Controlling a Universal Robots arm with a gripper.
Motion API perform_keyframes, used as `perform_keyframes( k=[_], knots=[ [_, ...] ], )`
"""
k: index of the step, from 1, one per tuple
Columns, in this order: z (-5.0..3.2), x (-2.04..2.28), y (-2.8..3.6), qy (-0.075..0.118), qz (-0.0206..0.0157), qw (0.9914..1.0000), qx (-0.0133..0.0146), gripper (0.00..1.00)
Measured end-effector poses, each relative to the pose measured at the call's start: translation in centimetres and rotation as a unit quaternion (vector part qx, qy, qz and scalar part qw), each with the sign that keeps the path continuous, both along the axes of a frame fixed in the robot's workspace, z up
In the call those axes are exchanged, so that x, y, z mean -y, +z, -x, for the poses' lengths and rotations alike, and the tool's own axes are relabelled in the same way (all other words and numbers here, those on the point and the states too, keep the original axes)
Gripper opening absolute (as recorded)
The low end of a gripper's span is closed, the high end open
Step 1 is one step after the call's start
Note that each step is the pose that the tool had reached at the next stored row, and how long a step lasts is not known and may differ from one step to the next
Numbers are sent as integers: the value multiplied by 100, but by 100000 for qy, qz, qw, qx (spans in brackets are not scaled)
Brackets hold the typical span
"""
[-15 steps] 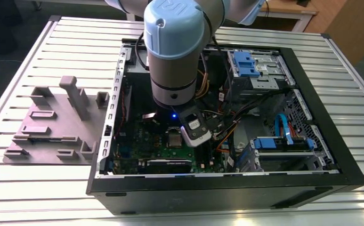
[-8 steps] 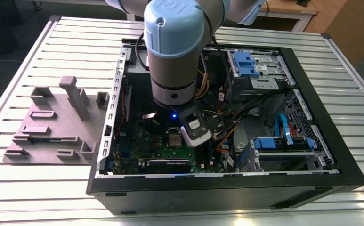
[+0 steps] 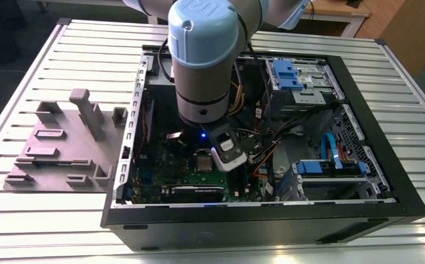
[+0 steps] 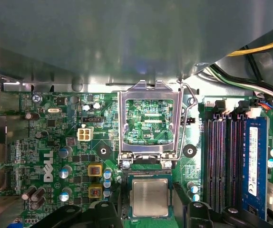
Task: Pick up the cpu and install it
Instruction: 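Place the cpu into insertion slot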
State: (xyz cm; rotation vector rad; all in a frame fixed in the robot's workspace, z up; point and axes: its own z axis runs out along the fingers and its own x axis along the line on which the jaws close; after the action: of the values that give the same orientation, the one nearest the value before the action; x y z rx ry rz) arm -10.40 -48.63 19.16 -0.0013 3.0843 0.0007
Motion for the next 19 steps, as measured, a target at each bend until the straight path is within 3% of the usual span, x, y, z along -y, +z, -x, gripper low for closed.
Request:
perform_keyframes(
  k=[3, 4, 9, 10, 19],
  knots=[
    [0, 0, 0, 1, 7, 100000, 2, 53],
    [0, 0, 0, 1, 5, 100000, 3, 45],
    [-1, 0, 1, 7, 22, 100000, 5, 44],
    [-1, 0, 1, 8, 22, 100000, -1, 39],
    [-1, 0, 0, -1031, 19, 99995, 4, 39]
  ],
)
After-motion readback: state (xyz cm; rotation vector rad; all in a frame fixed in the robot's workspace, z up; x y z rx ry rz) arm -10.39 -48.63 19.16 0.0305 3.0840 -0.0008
